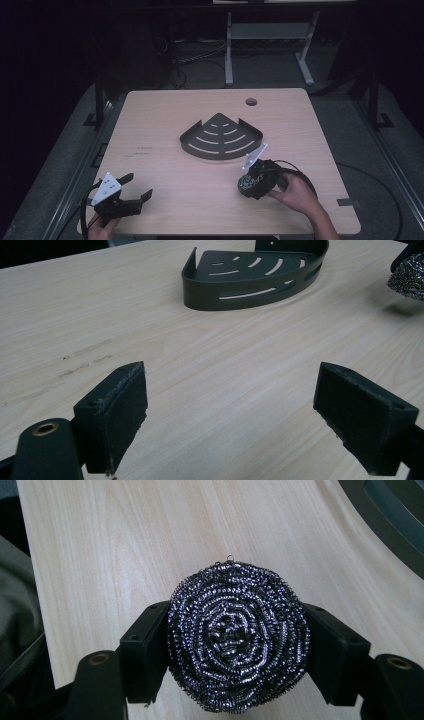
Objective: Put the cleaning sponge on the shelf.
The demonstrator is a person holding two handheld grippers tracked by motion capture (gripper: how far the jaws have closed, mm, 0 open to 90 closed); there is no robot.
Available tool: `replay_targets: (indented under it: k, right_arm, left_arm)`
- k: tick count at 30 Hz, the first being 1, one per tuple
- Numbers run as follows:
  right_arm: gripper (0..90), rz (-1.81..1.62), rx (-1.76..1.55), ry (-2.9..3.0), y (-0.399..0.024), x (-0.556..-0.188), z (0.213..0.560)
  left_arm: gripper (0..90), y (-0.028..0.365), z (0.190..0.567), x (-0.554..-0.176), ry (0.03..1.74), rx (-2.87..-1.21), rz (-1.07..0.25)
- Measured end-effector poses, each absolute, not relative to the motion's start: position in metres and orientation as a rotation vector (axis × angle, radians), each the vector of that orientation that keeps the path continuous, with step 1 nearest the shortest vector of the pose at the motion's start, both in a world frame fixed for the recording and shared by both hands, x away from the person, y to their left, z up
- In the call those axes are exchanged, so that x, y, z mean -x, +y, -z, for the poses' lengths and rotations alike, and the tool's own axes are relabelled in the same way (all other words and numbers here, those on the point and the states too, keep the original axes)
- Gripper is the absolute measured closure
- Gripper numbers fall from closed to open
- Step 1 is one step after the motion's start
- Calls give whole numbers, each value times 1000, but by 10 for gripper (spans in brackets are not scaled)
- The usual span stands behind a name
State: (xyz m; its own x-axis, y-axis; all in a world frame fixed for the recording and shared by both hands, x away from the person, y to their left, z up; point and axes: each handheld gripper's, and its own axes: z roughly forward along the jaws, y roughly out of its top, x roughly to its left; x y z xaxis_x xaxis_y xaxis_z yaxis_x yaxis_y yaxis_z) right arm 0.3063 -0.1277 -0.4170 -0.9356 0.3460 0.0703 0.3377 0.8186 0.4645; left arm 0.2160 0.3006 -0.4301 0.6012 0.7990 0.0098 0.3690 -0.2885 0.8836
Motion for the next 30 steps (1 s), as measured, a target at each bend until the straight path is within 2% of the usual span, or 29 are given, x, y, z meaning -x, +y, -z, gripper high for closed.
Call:
replay_targets:
  k: [30]
  right_arm:
    - [324, -839, -521, 3005, -116, -330, 386]
  left_arm:
    - [133, 303, 429, -216, 944, -1885, -587]
